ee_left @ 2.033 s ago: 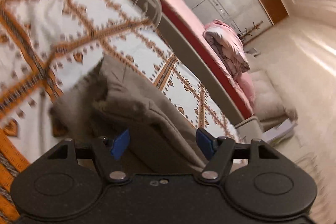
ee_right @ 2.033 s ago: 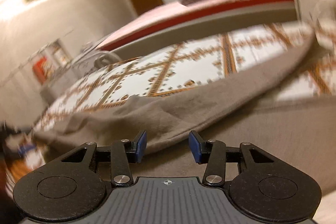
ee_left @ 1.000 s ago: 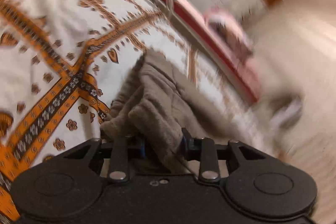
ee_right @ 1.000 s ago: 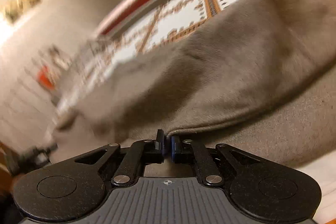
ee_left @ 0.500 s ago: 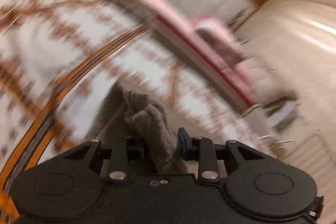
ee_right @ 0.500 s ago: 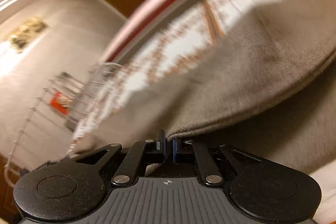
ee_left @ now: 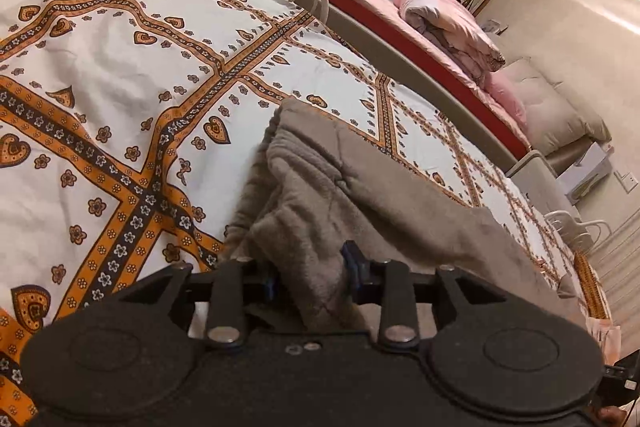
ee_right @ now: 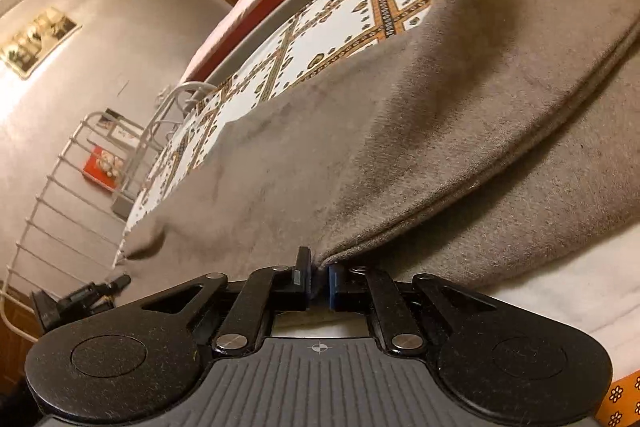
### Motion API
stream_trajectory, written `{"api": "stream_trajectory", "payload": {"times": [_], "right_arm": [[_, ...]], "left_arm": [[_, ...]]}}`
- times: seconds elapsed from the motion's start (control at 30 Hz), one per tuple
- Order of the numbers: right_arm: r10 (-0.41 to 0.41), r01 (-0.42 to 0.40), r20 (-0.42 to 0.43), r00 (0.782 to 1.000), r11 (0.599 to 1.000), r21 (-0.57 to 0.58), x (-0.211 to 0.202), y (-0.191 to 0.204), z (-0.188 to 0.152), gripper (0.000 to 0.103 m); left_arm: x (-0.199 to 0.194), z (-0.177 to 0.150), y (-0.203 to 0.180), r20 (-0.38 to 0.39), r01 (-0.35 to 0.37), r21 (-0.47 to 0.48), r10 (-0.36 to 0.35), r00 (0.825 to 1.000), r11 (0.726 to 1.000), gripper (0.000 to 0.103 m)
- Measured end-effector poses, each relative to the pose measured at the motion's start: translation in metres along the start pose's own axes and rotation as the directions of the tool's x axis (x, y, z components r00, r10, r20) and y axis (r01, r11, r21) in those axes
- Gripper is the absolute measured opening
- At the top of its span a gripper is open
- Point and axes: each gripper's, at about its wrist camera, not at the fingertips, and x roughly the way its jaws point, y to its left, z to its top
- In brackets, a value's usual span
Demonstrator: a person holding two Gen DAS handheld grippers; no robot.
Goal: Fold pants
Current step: 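Lift the waistband with both grippers and fold it over toward the leg hems, then lower the folded waistband onto the pants and open both grippers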
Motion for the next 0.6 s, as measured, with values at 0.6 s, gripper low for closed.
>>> {"api": "stream_trajectory", "payload": {"times": [0.6], "right_arm": [[-0.138, 0.135, 0.061, 0.989, 0.99, 0.044, -0.1, -0.031, 0.072, 0.03]], "left_arm": [[-0.005, -0.021, -0.104, -0.026, -0.209, 0.181, 0.217, 0.976, 0.961, 0.068]]}}
